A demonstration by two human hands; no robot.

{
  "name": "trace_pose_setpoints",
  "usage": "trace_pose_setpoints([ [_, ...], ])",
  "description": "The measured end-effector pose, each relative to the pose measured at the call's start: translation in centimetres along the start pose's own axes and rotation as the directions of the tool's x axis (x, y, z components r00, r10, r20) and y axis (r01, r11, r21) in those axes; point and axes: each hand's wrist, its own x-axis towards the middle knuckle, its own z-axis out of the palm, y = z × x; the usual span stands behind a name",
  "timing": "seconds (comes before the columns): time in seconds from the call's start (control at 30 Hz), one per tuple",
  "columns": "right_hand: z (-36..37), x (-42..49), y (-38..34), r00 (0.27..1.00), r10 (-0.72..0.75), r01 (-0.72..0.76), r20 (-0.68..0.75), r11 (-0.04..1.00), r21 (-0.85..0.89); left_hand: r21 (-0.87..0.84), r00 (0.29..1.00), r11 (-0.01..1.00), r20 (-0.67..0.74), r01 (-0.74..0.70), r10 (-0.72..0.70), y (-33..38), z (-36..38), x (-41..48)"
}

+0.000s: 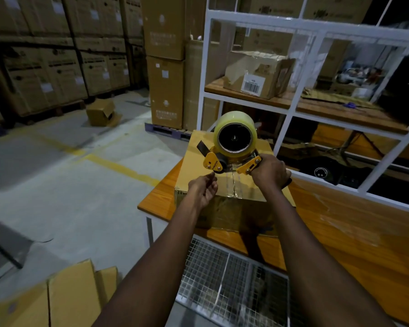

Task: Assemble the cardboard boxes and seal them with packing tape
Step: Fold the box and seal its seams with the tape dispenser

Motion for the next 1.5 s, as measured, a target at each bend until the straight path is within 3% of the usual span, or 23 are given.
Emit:
trace_pose_setpoints([
  [0.2,2.2,-0.8,0.6,0.998,-0.034,0.032,0.044,0.999,0.038,0.285,0.977,0.947,-0.103,-0.151,0.187,1.8,-2.6,0.6],
  [0.4,3.8,-1.5,-0.6,0.996,-0.062,0.062,0.063,0.998,0.014,0.399,0.943,0.899,-0.189,-0.182,0.275,5.0,-8.3,1.2],
  [0.7,6.5,-3.2,-3.1,0.986,-0.112,0.116,0.121,0.993,-0.033,0.421,0.945,0.897,-0.219,-0.135,0.245,6.3,-11.8,3.3],
  [1.0,6.9,-3.9,-2.4,0.976,-0.16,0.18,0.148,0.975,-0.131,0.476,0.97,0.875,-0.157,-0.089,0.185,4.9,-12.6,4.4],
  [1.23,6.9,-4.3,-2.1,0.966,-0.199,0.222,0.166,0.965,-0.139,0.653,0.979,0.755,-0.114,-0.056,0.171,4.7,-12.4,4.2],
  [1.4,6.8,-4.3,-2.0,0.963,-0.206,0.227,0.176,0.968,-0.109,0.806,0.955,0.58,-0.071,-0.115,0.287,4.9,-12.5,3.7],
  [1.5,6.8,-4.3,-2.0,0.963,-0.204,0.225,0.176,0.969,-0.107,0.853,0.961,0.511,-0.041,-0.109,0.274,5.0,-12.5,3.1],
])
